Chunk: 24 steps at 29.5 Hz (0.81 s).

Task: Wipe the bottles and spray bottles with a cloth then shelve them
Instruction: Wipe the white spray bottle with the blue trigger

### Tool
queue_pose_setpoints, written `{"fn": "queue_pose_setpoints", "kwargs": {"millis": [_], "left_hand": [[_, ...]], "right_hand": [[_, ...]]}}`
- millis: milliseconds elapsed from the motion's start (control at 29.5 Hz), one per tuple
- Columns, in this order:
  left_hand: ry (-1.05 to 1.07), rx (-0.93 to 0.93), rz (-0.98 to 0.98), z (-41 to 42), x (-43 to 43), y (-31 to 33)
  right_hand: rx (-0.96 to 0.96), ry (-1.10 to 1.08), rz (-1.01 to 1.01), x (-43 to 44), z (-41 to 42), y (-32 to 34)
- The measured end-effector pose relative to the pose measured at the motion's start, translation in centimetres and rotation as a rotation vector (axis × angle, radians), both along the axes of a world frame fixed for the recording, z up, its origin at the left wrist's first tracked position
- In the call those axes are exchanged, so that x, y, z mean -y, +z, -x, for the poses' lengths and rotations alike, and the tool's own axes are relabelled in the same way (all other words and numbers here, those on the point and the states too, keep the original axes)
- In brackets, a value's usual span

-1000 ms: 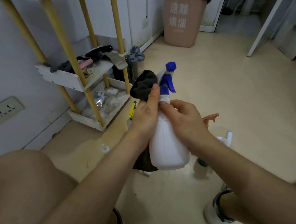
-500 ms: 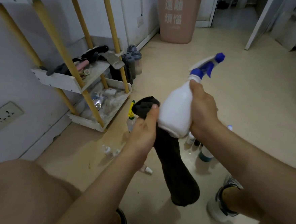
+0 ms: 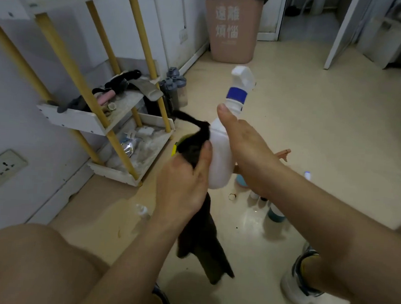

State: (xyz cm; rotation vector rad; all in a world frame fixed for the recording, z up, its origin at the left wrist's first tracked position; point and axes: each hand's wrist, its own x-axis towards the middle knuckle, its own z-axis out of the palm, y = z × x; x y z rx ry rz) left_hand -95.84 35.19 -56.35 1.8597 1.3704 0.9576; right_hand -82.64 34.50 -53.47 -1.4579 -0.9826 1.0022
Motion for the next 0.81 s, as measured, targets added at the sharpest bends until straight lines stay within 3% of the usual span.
{"fn": "queue_pose_setpoints", "kwargs": {"millis": [34,102,169,271,440,542,576,610,712,813], "left_hand": [[-0.033,-0.112,-0.043,-0.2,0.1,-0.5],[-0.094,-0.064,0.048,-1.1,0.5,-0.6],[-0.109,0.152,0.261,-1.8,0.2,0.0],[-0.028,0.325,0.467,-1.5,-1.2,1.3],[0.194,0.624,0.461,-0.9,-3.0,2.3],[0.220,1.048,0.525,-0.6,-4.0,2.4],[0.213,1.107,0.516,-0.4,-3.9,2.2],[0.143,1.057,0.494,-0.3,-3.4,2.4],[-0.080,0.543,0.381,-2.1,-2.4,2.7],[-0.131,0.401,0.348,-2.9,-2.4,3.4]], "right_hand": [[-0.145,-0.047,0.043,0.1,0.5,-0.4],[-0.243,-0.175,0.032,-0.1,1.1,-1.5],[-0.202,-0.234,-0.013,0.0,1.4,-2.1],[-0.074,-0.084,-0.004,0.4,1.6,-2.2],[-0.141,0.286,0.113,1.5,1.4,-0.4],[-0.221,0.199,0.014,1.4,-1.0,1.9],[-0.275,0.153,-0.011,1.2,-1.4,2.2],[-0.296,0.113,-0.025,1.2,-1.4,2.4],[-0.292,0.093,-0.058,2.2,-0.4,1.4],[-0.512,0.144,-0.012,3.6,-1.0,2.4]]}}
